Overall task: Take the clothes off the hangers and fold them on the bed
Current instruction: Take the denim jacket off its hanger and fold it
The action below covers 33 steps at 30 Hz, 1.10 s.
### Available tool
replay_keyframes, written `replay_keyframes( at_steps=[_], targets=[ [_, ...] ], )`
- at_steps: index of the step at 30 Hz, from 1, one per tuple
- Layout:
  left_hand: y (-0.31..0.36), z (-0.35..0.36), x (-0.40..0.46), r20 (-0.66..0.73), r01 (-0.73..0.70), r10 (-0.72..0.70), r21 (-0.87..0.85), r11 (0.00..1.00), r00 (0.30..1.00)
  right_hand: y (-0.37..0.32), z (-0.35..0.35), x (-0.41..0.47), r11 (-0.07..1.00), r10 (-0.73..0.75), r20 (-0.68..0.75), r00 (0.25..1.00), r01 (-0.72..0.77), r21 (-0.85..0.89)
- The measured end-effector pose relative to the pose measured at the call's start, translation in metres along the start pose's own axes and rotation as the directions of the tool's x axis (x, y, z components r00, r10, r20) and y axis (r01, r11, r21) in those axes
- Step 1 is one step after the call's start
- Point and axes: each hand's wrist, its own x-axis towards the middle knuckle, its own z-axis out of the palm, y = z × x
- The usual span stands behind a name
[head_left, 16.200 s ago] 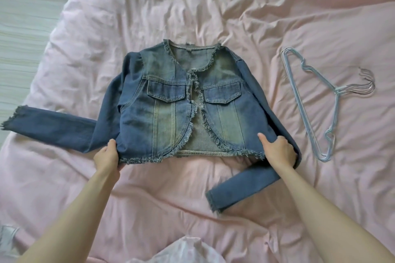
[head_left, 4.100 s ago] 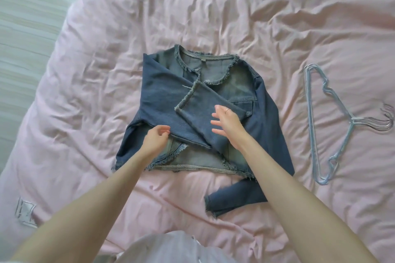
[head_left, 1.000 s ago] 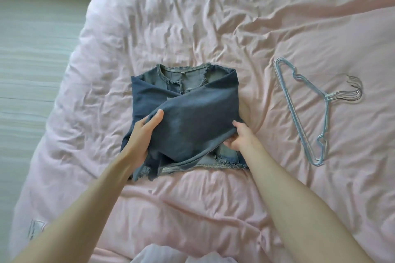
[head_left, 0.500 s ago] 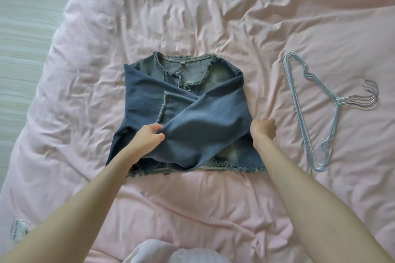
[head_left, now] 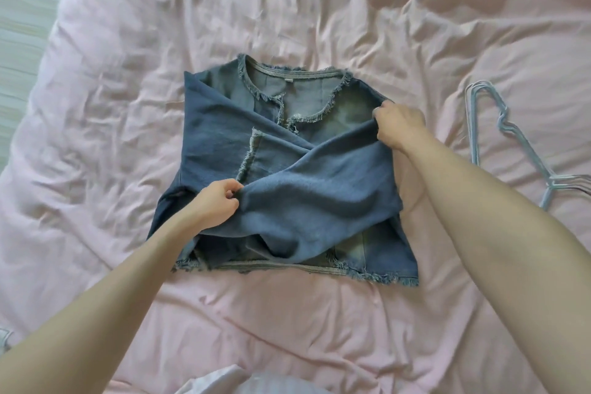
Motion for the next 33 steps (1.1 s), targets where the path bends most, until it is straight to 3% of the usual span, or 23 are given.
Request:
replay_keyframes(
  at_steps=[2, 5, 10, 12, 15, 18, 21, 26, 28, 31, 33],
  targets=[
    [-0.011, -0.005, 0.007, 0.011, -0.026, 0.026, -0.010, 1.000, 1.000, 0.011, -0.007, 0.013, 0.999, 0.032, 0.002, 0.999, -0.032, 0.008],
    [-0.026, -0.010, 0.009, 0.022, -0.050, 0.052, -0.082, 0.995, 0.998, 0.020, -0.017, 0.026, 0.970, 0.072, 0.021, 0.997, -0.075, 0.233],
    [-0.035, -0.015, 0.006, -0.005, -0.074, 0.074, -0.166, 0.983, 0.997, 0.019, -0.006, 0.033, 0.770, 0.210, 0.058, 0.976, -0.201, 0.605],
    [-0.035, -0.019, 0.005, 0.000, -0.060, 0.062, -0.200, 0.978, 0.998, 0.015, -0.001, 0.034, 0.802, 0.236, 0.005, 0.972, -0.198, 0.564],
    [-0.040, -0.023, 0.000, 0.031, -0.028, 0.035, -0.207, 0.978, 0.999, 0.012, 0.004, 0.036, 0.977, 0.140, -0.087, 0.986, -0.124, 0.173],
    [-0.046, -0.026, -0.009, 0.139, -0.004, 0.041, -0.257, 0.966, 0.989, 0.006, 0.006, 0.038, 0.992, 0.127, -0.121, 0.985, -0.129, -0.007],
    [-0.055, -0.023, -0.015, 0.178, 0.002, 0.065, -0.348, 0.937, 0.982, -0.006, 0.014, 0.023, 0.959, 0.214, -0.162, 0.963, -0.176, 0.224],
    [-0.069, -0.016, -0.022, 0.225, 0.037, 0.067, -0.428, 0.903, 0.972, -0.046, 0.048, -0.035, 0.844, 0.368, -0.346, 0.863, -0.154, 0.513],
    [-0.073, -0.011, -0.020, 0.213, -0.020, 0.111, -0.386, 0.922, 0.971, -0.074, 0.073, -0.068, 0.797, 0.379, -0.306, 0.874, -0.140, 0.588],
    [-0.079, -0.007, -0.014, 0.068, -0.082, 0.115, -0.365, 0.927, 0.991, -0.107, 0.105, -0.109, 0.834, 0.267, -0.064, 0.962, -0.197, 0.516],
    [-0.082, -0.011, -0.016, -0.023, -0.094, 0.092, -0.386, 0.918, 0.995, -0.112, 0.114, -0.118, 0.844, 0.259, 0.014, 0.966, -0.233, 0.484]
  ],
)
